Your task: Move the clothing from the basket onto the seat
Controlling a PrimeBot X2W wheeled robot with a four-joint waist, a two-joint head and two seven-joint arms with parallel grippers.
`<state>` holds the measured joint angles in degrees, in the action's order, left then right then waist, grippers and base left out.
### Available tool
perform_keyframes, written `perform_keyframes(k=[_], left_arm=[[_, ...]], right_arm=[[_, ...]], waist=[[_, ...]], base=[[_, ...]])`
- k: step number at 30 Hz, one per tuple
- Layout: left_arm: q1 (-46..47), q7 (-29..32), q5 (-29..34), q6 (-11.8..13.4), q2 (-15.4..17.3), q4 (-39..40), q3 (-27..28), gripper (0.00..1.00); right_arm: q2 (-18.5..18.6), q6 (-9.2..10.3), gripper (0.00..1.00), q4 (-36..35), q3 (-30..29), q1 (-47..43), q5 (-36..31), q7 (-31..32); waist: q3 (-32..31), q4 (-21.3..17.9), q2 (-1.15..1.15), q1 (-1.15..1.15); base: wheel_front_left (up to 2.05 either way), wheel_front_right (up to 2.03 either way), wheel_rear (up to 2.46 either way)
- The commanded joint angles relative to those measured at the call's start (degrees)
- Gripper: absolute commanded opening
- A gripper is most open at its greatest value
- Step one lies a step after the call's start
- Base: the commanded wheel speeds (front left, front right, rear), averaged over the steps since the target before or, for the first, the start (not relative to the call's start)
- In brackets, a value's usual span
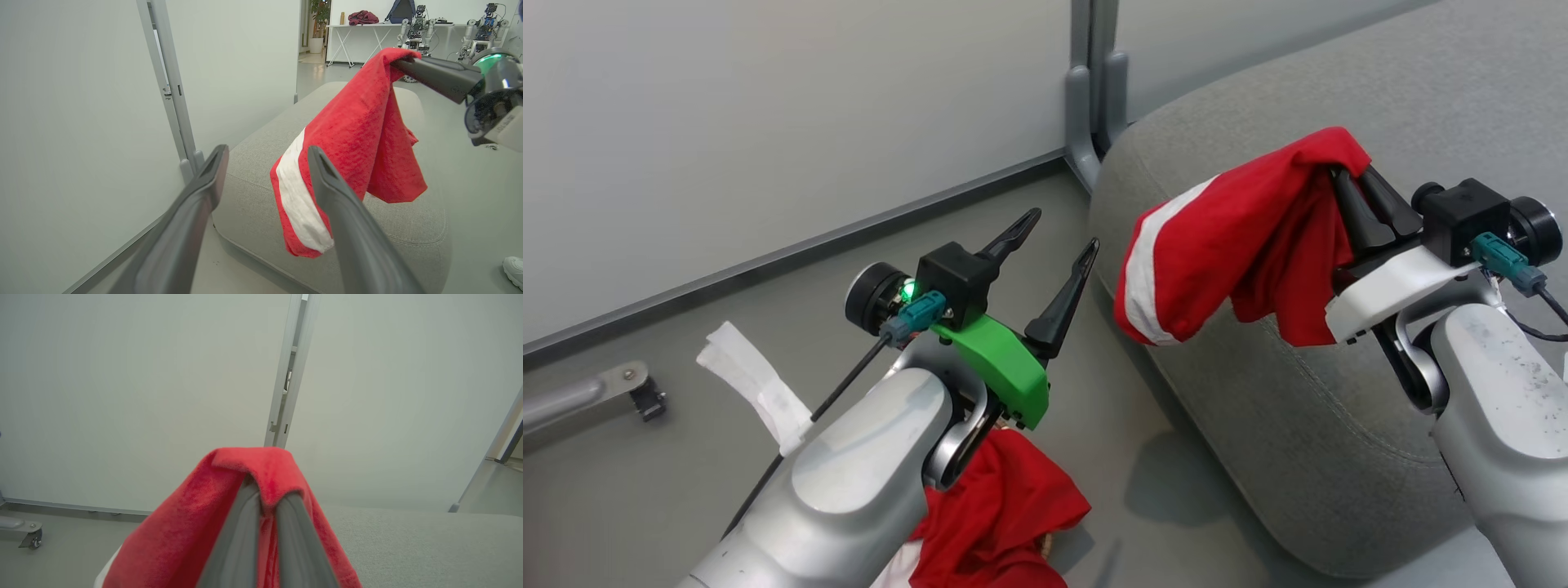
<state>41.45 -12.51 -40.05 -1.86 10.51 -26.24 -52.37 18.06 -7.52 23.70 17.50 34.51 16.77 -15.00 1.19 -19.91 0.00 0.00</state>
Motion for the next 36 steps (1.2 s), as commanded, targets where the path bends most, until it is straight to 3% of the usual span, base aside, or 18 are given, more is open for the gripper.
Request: perform_keyframes(k=[1,6,12,17,28,36], left_arm=[[-1.1,-0.4,0.6,0.5,0.9,0.1,-0.4,1.00],[-2.4,-0.2,1.4,0.7,0.9,-0.2,-1.7,1.00],[-2.7,0.6,1.7,-0.2,0.0,-1.1,-3.5,1.00],[-3.3,0.7,1.8,0.5,0.2,-1.3,-3.9,1.00],[0.0,2.4,3.4,2.4,1.9,1.8,-4.0,1.00],[3.3,4.4,6.3,5.2,4.4,7.7,-4.2,1.00]], right_arm=[[-0.3,0.06,0.00,-0.7,-0.4,-0.8,-0.3,-0.3],[-1.0,0.06,0.00,-2.3,-1.8,-2.0,-0.8,-0.3],[-1.4,0.06,0.00,-4.7,-5.0,-3.6,-1.8,-0.3],[-1.8,0.06,0.00,-4.5,-5.2,-2.3,-2.3,0.2],[1.6,0.06,0.00,2.5,-4.7,13.6,-0.4,1.9],[9.0,0.07,0.00,8.7,-5.6,29.1,-0.8,4.8]], waist=[[4.3,-7.3,0.00,0.00],[6.9,-11.7,0.00,0.00],[9.2,-12.2,0.00,0.00],[10.3,-12.1,0.00,0.00],[17.8,-6.0,0.00,0.00],[26.6,0.8,0.00,0.00]], base=[[0.00,0.00,0.00],[0.00,0.00,0.00],[0.00,0.00,0.00],[0.00,0.00,0.00],[0.00,0.00,0.00],[0.00,0.00,0.00]])
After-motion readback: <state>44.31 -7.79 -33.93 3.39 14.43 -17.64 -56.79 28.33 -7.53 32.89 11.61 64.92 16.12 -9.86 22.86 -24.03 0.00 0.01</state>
